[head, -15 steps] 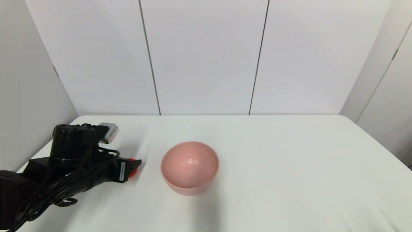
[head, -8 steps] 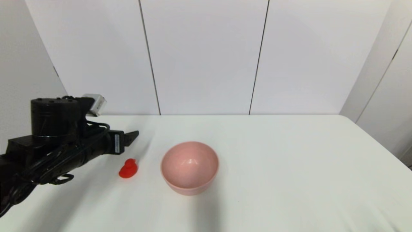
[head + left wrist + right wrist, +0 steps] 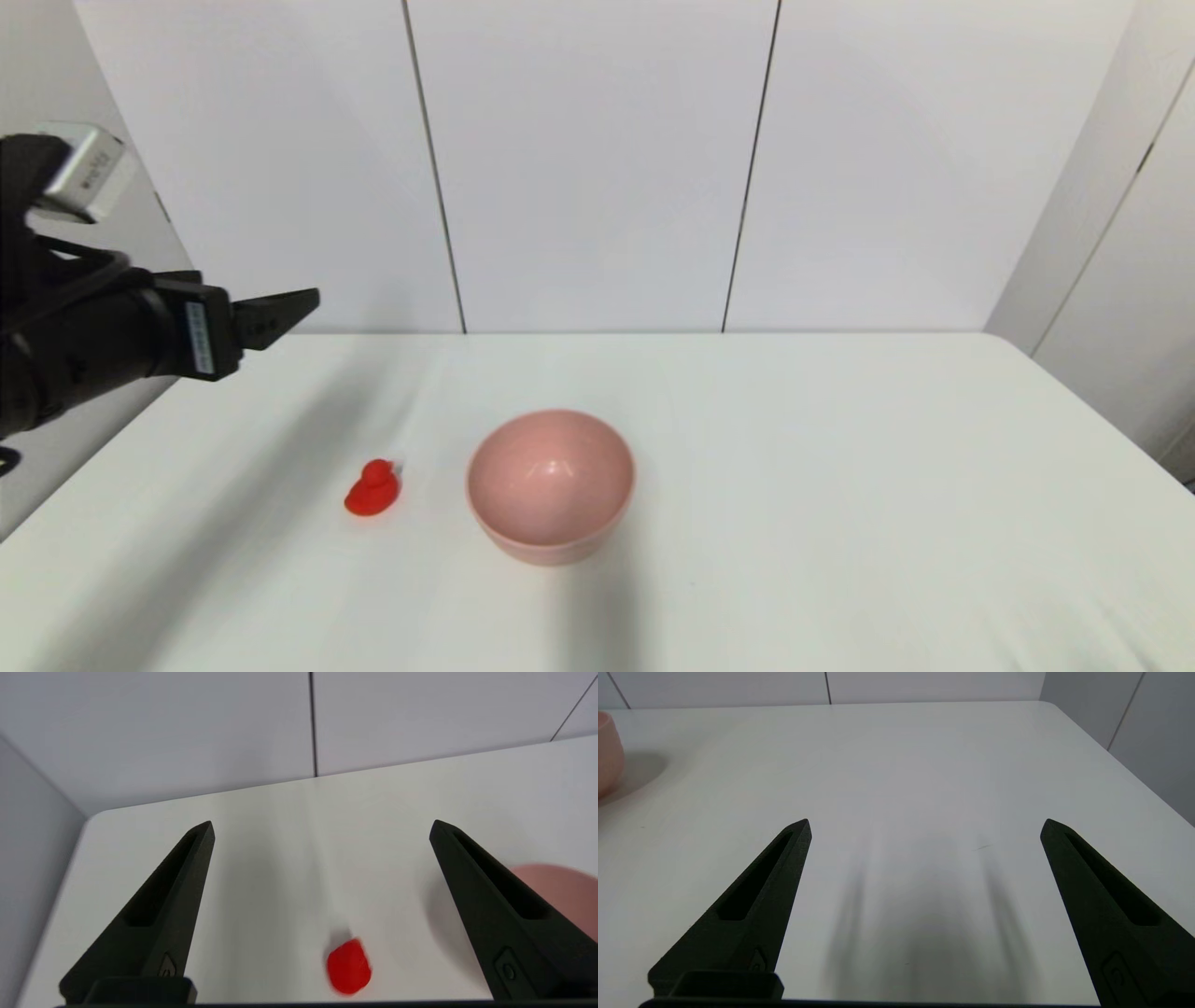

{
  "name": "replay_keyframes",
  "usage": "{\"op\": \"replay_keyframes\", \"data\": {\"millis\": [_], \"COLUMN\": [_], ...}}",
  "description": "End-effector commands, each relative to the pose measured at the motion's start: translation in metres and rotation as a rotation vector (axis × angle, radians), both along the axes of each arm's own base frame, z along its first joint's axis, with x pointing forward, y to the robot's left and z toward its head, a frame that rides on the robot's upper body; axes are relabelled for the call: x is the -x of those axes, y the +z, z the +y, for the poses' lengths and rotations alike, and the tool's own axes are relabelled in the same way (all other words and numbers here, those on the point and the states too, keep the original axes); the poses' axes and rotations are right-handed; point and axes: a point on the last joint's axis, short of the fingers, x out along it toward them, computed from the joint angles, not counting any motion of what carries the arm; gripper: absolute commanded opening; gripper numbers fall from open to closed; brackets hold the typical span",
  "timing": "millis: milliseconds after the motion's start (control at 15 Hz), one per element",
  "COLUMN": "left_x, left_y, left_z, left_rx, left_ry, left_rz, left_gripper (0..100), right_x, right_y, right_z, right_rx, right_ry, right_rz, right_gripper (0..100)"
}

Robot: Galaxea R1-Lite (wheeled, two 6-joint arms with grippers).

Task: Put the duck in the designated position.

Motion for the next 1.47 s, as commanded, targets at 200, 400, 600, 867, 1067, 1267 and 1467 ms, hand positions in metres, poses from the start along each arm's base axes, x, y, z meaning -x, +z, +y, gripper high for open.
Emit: {"op": "replay_keyframes", "data": {"millis": [200, 400, 600, 867, 1067, 1267, 1467], "left_x": [0.093, 0.130, 0.159, 0.186, 0.198, 0.202, 0.206], "left_y": [0.014, -0.011, -0.043, -0.087, -0.114, -0.140, -0.162], "left_z": [0.039, 0.045, 0.046, 0.048, 0.048, 0.047, 0.047], "left_rx": [-0.102, -0.109, -0.117, -0.113, -0.117, -0.118, -0.115], "left_ry": [0.128, 0.154, 0.083, 0.069, 0.098, 0.100, 0.104], "left_rz": [-0.157, -0.192, -0.215, -0.241, -0.261, -0.267, -0.290], "left_gripper": [100, 100, 100, 100, 100, 100, 100], "right_x": [0.000, 0.000, 0.000, 0.000, 0.000, 0.000, 0.000], "right_y": [0.000, 0.000, 0.000, 0.000, 0.000, 0.000, 0.000], "right_z": [0.000, 0.000, 0.000, 0.000, 0.000, 0.000, 0.000], "right_rx": [0.000, 0.000, 0.000, 0.002, 0.000, 0.000, 0.000], "right_ry": [0.000, 0.000, 0.000, 0.000, 0.000, 0.000, 0.000], "right_rz": [0.001, 0.001, 0.001, 0.001, 0.001, 0.001, 0.000], "right_gripper": [100, 100, 100, 100, 100, 100, 100]}}
